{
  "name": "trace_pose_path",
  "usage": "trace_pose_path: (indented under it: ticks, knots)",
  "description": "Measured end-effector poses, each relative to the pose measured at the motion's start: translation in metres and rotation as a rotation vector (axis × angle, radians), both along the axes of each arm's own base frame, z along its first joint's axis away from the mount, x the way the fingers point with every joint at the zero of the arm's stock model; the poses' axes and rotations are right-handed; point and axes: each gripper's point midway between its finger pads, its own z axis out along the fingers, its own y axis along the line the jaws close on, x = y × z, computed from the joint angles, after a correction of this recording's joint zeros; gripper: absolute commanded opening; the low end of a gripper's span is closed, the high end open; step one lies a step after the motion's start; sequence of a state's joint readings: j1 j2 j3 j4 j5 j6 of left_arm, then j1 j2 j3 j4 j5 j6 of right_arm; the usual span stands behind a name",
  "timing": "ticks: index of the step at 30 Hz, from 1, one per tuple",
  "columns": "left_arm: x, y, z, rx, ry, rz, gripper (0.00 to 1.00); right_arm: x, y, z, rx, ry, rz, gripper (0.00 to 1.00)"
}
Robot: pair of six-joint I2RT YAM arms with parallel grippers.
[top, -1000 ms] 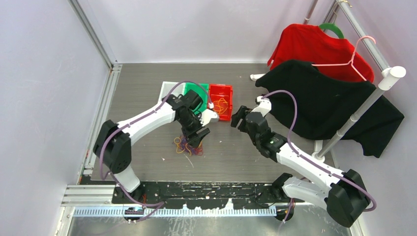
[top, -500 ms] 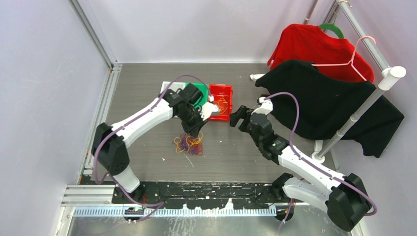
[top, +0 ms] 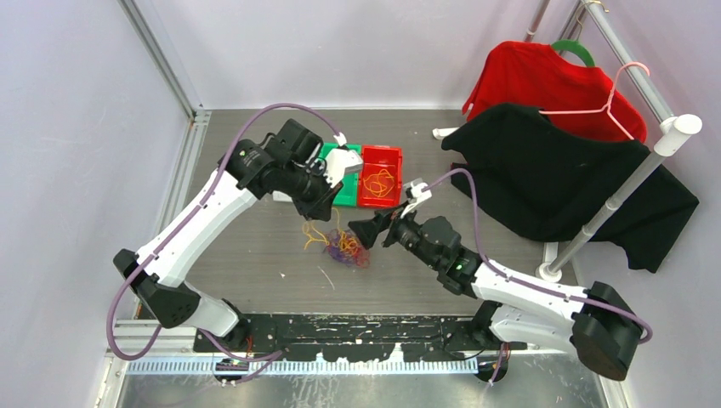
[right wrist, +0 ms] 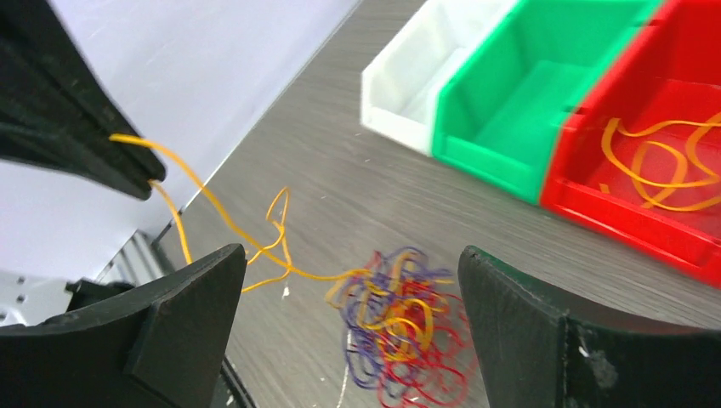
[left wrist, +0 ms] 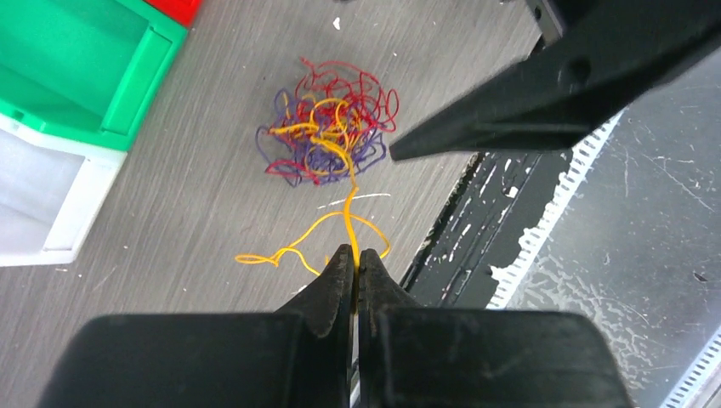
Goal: Untangle the cables
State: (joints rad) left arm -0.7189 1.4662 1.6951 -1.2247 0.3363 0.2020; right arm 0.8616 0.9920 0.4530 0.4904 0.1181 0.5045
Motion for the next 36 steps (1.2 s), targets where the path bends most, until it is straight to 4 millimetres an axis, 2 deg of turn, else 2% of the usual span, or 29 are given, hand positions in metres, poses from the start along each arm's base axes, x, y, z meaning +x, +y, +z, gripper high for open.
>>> trace_pose_path:
  ticks: [4, 8, 19, 23, 27, 32, 36]
  knots:
    - [-0.008, 0.005, 0.005, 0.012, 0.029, 0.003, 0.0, -0.012, 0.026, 0.003, -0.016, -0.037, 0.076, 1.0]
    - [-0.014, 0.006, 0.009, 0.006, 0.045, -0.007, 0.0, -0.011, 0.043, 0.007, -0.028, -0.059, 0.093, 1.0]
    - [-0.029, 0.006, 0.011, -0.011, 0.081, -0.095, 0.0, 0.003, 0.065, 0.008, -0.042, -0.075, 0.069, 1.0]
    - [-0.03, 0.005, 0.015, -0.022, 0.068, -0.12, 0.0, 0.005, 0.081, 0.003, -0.058, -0.069, 0.081, 0.97]
    - [-0.032, 0.005, 0.024, -0.037, 0.054, -0.144, 0.0, 0.004, 0.097, -0.001, -0.075, -0.064, 0.089, 0.9]
    - [-0.034, 0.004, 0.043, -0.068, 0.013, -0.166, 0.0, 0.007, 0.104, -0.01, -0.082, -0.047, 0.077, 0.8]
    - [-0.036, 0.002, 0.07, -0.124, -0.039, -0.189, 0.0, 0.009, 0.108, -0.023, -0.085, -0.016, 0.068, 0.75]
